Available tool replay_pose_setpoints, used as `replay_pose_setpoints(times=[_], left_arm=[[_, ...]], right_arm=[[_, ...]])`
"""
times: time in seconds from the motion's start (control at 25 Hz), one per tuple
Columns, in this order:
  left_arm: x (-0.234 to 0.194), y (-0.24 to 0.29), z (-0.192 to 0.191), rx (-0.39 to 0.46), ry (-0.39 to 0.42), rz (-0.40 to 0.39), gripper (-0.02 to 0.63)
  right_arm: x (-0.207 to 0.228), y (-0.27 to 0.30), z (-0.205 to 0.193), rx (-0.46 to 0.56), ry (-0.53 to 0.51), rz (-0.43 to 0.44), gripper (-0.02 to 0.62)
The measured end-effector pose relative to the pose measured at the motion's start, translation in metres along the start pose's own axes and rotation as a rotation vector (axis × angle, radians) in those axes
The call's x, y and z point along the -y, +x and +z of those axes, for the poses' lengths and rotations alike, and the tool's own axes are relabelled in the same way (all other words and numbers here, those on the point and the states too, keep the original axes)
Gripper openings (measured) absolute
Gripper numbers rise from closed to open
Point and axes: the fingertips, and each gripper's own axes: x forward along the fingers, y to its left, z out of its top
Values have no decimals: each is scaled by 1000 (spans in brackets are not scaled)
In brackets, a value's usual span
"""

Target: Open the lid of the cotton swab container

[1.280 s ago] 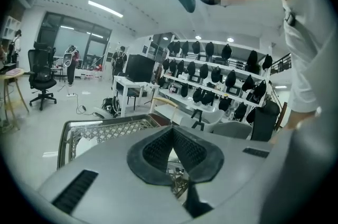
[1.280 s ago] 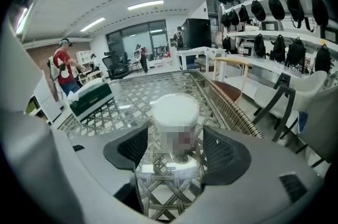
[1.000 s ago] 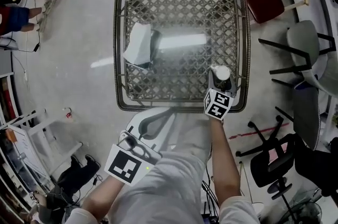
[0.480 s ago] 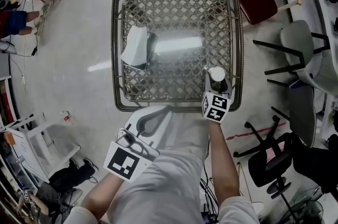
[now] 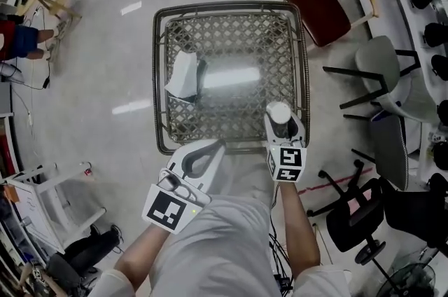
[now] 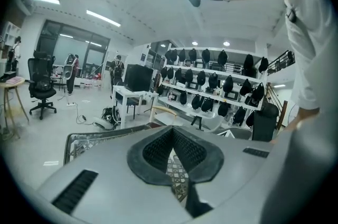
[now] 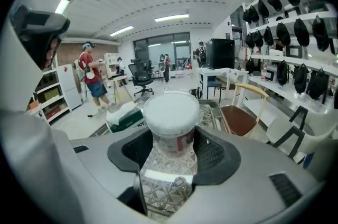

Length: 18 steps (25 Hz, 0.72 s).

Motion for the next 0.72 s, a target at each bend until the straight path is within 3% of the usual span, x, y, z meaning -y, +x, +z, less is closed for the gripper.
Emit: replay_pose_setpoints(times=[0.72], left_arm=[[2,-46,60,159,27,-6,3]], right_arm=[[-64,-121,116,44,-62,61,233]])
